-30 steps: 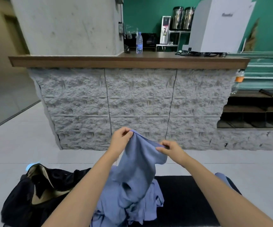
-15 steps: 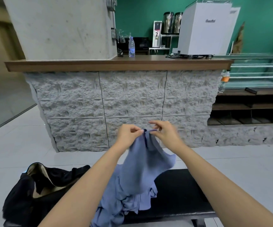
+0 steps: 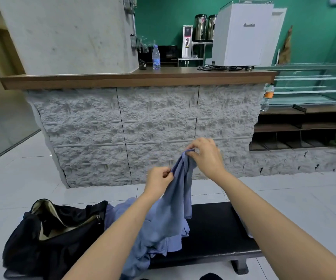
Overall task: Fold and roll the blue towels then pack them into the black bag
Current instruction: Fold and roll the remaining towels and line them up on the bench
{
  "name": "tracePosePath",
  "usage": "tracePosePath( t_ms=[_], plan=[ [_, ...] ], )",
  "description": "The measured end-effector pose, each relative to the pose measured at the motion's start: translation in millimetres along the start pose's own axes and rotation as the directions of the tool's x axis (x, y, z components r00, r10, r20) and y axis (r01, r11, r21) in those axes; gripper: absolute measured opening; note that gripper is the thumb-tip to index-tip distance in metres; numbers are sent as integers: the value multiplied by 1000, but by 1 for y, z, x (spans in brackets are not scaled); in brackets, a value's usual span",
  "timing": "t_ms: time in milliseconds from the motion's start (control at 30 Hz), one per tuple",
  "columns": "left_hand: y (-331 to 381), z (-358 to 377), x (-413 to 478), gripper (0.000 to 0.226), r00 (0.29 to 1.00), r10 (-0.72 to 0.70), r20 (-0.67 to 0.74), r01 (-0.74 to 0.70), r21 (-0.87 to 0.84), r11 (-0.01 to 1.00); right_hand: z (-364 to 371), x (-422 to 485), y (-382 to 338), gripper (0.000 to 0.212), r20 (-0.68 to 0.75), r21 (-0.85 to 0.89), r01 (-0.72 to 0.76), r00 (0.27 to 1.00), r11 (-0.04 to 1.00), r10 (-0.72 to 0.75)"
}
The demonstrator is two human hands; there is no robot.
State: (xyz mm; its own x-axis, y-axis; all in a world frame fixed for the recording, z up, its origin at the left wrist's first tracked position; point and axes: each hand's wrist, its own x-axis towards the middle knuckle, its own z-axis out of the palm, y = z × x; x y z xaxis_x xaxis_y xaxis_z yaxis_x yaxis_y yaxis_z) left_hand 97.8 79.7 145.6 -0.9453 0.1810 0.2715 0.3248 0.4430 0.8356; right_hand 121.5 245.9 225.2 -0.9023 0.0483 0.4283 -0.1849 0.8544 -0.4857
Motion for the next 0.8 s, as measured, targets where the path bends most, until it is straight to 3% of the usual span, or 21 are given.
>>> tracePosePath(
  t_ms=[100,200,300,400,500,633,700,800],
  plan=[
    [-7,1,-4,25,998,-50,42,53,-69,996,-11,4,10,9,-64,143,-98,992,985,108],
    [-3,-4,-5,3,979,-127,157,173,-329,928,-20,9,22,22,-56,196,-119,990,973,132],
    [10,-11,3,15,977,-107,187,174,-397,901,-25,11,27,30,-35,242,-129,989,962,142],
    [24,-22,8,18,948,-83,307,207,-400,893,-29,14,31,25,-59,327,-132,985,936,159],
    [21,-30,9,42,872,-66,485,261,-346,901,-30,16,35,14,-76,393,-131,982,910,175],
    [2,-32,2,26,772,-110,626,255,-147,956,-28,19,45,16,-93,433,-154,972,888,214],
    [-6,-32,-4,25,803,-174,571,263,-77,962,-27,19,49,21,-97,466,-161,968,870,231],
    [-18,-34,0,17,939,-284,193,330,-278,902,-29,16,58,23,-89,442,-172,968,881,233]
  ],
)
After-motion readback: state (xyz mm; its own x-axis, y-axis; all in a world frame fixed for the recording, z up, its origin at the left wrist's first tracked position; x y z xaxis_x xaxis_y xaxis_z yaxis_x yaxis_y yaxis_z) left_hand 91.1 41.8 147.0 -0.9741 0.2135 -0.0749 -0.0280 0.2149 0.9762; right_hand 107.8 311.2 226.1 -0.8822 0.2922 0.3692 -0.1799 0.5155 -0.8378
